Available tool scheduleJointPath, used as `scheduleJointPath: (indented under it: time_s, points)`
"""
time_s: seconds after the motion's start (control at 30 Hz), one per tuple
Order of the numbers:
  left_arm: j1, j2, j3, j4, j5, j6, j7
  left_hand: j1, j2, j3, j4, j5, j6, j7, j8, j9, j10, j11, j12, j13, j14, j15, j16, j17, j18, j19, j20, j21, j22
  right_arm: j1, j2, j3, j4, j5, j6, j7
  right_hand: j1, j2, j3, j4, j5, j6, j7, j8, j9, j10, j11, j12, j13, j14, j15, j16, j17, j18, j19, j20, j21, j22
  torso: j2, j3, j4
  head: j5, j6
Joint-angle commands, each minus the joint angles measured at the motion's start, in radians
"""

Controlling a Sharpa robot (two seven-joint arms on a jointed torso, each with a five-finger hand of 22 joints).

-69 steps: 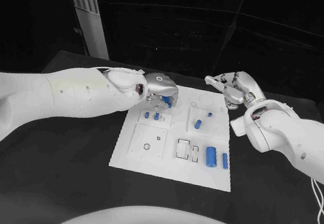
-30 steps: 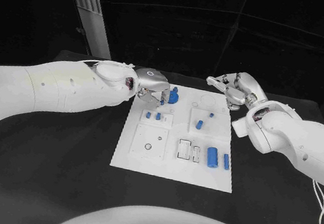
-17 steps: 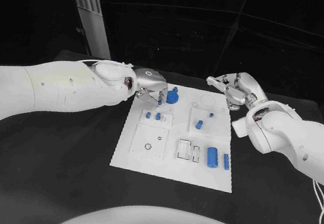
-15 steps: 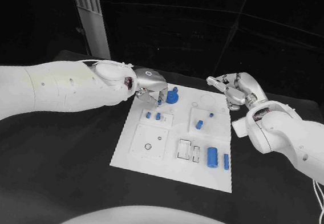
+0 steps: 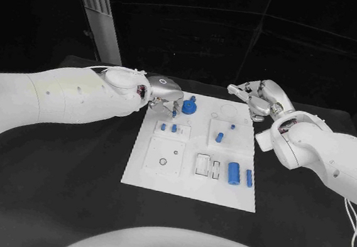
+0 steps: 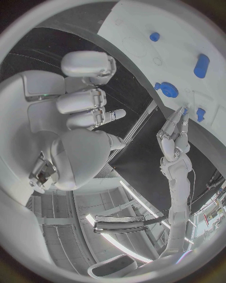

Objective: Assemble the parts on the task board

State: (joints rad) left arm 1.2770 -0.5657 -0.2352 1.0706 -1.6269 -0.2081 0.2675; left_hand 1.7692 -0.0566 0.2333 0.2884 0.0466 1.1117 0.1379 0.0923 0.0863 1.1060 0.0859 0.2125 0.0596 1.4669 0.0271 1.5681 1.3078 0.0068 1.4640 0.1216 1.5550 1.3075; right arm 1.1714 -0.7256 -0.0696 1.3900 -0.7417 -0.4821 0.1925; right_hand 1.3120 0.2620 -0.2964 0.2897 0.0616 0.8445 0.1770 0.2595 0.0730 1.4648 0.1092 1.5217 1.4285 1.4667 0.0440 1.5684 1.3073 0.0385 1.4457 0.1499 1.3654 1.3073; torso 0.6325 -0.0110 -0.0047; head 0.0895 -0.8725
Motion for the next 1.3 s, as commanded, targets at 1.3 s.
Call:
scheduleJointPath:
  time_s: [1.3]
  points:
    - [-0.006, 0.015, 0.000, -0.015, -0.003, 0.049, -0.025, 0.003, 0.007, 0.015, -0.002, 0.002, 0.002, -0.002, -0.002, 0.000, 0.007, -0.003, -0.011, 0.001, 0.104, 0.004, 0.003, 0.263, -0.001, 0.090, 0.006, -0.005, 0.255, 0.001, -0.001, 0.001, 0.002, 0.002, 0.010, 0.005, 0.003, 0.007, -0.006, 0.000, 0.005, -0.003, -0.001, 0.000, -0.001, 0.043, -0.009, -0.003, 0.083, 0.104, -0.006, 0.002, 0.264, 0.015, -0.006, -0.003, -0.005, 0.175, 0.000, 0.0001, -0.0006, 0.001, 0.000]
